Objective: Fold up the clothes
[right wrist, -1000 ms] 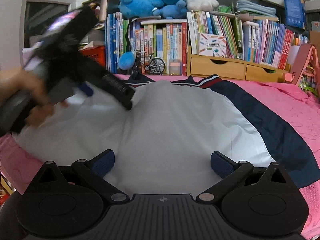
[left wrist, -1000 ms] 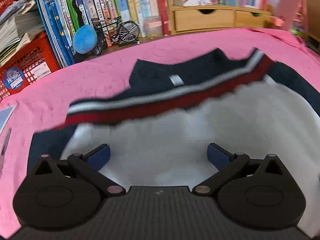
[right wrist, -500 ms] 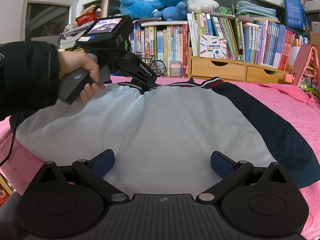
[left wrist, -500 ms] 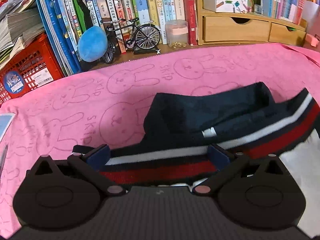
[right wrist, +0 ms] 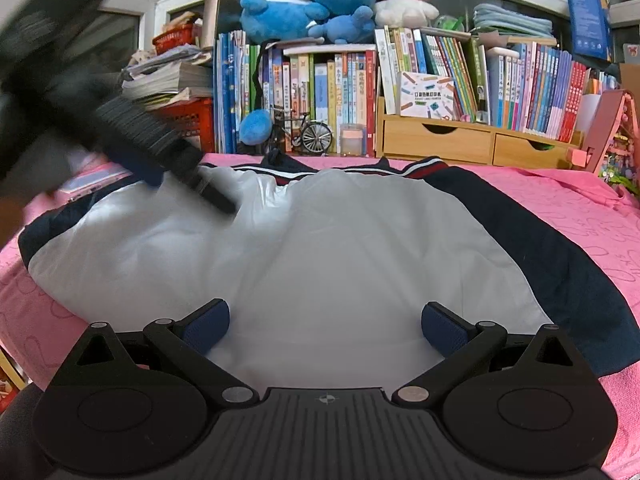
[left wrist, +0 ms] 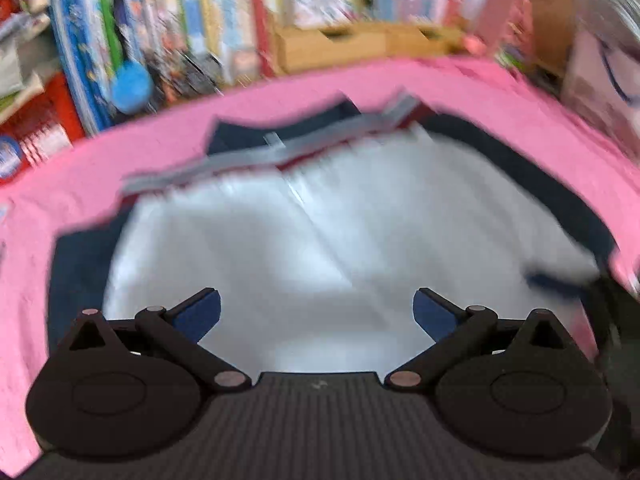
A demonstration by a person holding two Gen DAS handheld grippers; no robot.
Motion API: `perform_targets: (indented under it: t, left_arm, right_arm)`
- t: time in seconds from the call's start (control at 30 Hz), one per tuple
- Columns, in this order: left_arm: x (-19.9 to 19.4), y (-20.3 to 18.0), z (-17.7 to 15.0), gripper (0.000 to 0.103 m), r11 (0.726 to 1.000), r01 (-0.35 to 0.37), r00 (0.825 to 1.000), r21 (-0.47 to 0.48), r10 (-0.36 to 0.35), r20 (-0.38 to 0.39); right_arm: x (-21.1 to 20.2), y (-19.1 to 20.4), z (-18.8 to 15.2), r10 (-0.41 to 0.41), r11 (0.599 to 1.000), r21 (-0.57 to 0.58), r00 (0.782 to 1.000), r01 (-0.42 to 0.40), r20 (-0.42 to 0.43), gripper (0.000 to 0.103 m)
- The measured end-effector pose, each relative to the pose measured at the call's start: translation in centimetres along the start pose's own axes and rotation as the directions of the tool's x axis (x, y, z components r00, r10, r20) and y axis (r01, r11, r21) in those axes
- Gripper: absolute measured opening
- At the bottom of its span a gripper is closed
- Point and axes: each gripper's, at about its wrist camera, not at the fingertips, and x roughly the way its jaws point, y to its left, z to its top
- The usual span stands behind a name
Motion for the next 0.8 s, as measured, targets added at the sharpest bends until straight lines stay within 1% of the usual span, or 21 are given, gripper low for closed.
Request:
perform_targets:
  t: [0.07,0.1,0.23,0.33,0.4,0.57,0.63,0.73,0.8]
  left_arm:
    - [0.7,-0.9,-1.0,0.103,0.998,-0.036,0.999,0.054,0.037,-0.029]
    - [1.0,-1.0,-0.9,0.103,0.997,-0.049,0.998,0.065,0.051,-0.027]
    - [2.2,0.1,0.9,0.103,0.997,-0.074,0.997,0.032,0.075,-0.023]
    - [4.3,1.2,2.9,0.103,0.988,-0.155,0.987,0.023,0.156,-0.042]
    - [5.7,2.0,4.4,0.103,0.982,-0.191,0.980,0.005,0.191,-0.055]
    - [8.3,3.1,7.3,0.103,0.964,-0.265,0.963,-0.008,0.265,-0.055]
    - [9.3,3.8,8.4,0.103,0.960,-0.276,0.960,-0.043,0.274,-0.062]
    - [10.0,4.8,9.4,0.103,0.960,-0.265,0.963,-0.088,0.259,-0.073]
    - [10.3,5.2,9.6,0.103,0.961,-0.257,0.965,-0.100,0.251,-0.075]
  right_arm:
    - [0.0,0.0,0.0,0.000,1.000,0.000,1.000,0.000,0.001,0.103]
    - [0.0,-0.1,0.0,0.000,1.000,0.000,1.000,0.000,0.000,0.103]
    - [0.0,-0.1,0.0,0.000,1.000,-0.001,1.000,0.000,0.001,0.103]
    - [0.0,0.0,-0.1,0.001,1.000,-0.001,1.000,-0.001,0.004,0.103]
    - [-0.1,-0.1,-0.1,0.002,1.000,-0.002,1.000,-0.002,0.006,0.103]
    - [-0.1,-0.2,-0.2,0.006,1.000,-0.003,1.000,-0.006,0.014,0.103]
    - [-0.1,-0.1,-0.2,0.007,1.000,-0.003,1.000,-0.007,0.016,0.103]
    - [-0.1,-0.1,-0.2,0.007,1.000,-0.003,1.000,-0.007,0.018,0.103]
    - [0.0,-0.1,-0.2,0.007,1.000,-0.002,1.000,-0.007,0.020,0.103]
